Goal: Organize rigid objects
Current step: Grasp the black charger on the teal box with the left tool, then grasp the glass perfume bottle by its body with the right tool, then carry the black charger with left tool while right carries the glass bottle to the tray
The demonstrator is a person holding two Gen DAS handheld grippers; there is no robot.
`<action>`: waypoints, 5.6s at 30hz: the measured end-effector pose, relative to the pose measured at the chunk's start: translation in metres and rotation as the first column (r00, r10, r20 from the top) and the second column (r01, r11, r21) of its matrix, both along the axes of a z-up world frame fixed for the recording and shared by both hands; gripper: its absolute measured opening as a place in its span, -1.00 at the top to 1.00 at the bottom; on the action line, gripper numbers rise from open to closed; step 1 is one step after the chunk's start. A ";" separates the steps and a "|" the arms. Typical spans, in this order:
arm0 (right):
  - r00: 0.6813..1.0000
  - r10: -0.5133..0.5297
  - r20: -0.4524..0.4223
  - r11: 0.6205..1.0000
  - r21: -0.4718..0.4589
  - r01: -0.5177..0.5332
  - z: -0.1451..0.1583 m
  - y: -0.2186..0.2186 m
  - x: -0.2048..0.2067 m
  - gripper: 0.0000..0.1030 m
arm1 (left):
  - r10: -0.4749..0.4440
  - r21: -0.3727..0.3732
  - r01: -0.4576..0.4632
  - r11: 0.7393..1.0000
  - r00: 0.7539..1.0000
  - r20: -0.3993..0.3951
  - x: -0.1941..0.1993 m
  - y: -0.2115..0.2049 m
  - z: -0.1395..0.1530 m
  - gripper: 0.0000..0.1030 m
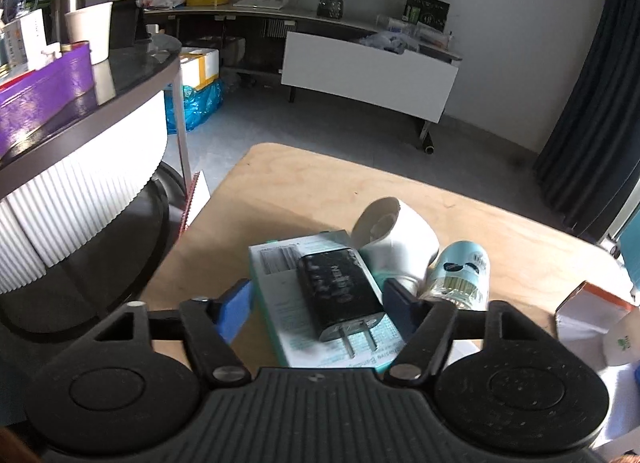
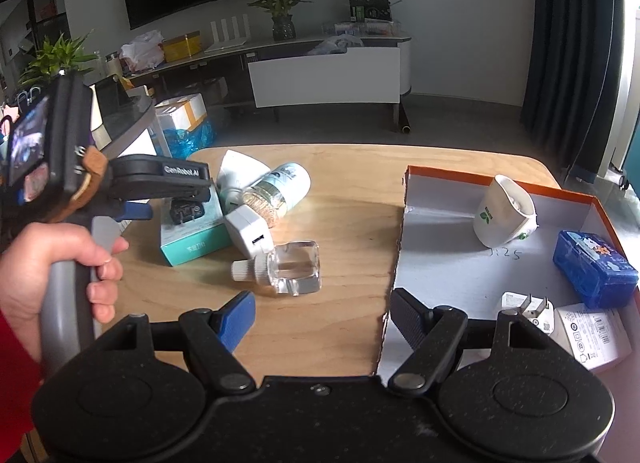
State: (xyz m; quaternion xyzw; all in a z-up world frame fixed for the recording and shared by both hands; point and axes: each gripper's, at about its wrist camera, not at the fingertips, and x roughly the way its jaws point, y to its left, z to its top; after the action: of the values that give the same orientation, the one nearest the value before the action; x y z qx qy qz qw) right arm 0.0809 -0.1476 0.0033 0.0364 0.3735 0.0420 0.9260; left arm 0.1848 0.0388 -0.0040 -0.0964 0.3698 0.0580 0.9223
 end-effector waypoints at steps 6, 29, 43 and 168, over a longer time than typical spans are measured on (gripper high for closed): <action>1.000 -0.007 -0.014 1.000 0.009 0.007 -0.006 -0.004 0.005 -0.71 | 0.002 0.049 -0.004 0.999 0.999 0.040 -0.004 0.005 -0.003 0.30; 0.991 0.072 -0.109 0.997 -0.031 -0.076 -0.041 0.038 0.075 -0.80 | -0.117 -0.029 0.119 0.992 0.990 0.085 -0.080 0.024 0.007 0.30; 0.993 -0.005 -0.118 1.000 -0.029 0.001 -0.053 0.052 0.083 -0.80 | -0.114 -0.044 0.119 0.992 0.988 0.102 -0.091 0.028 0.008 0.30; 0.919 -0.359 0.164 0.931 -0.002 0.364 0.048 -0.128 -0.145 -0.79 | -0.543 0.022 0.545 0.838 0.829 0.132 -0.175 -0.170 0.042 0.32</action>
State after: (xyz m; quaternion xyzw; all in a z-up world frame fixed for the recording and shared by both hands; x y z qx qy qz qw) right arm -0.0640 -0.2759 0.0513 0.0862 0.2853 -0.1328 0.9453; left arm 0.0099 -0.1309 0.0381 0.0013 0.3202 -0.2164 0.9223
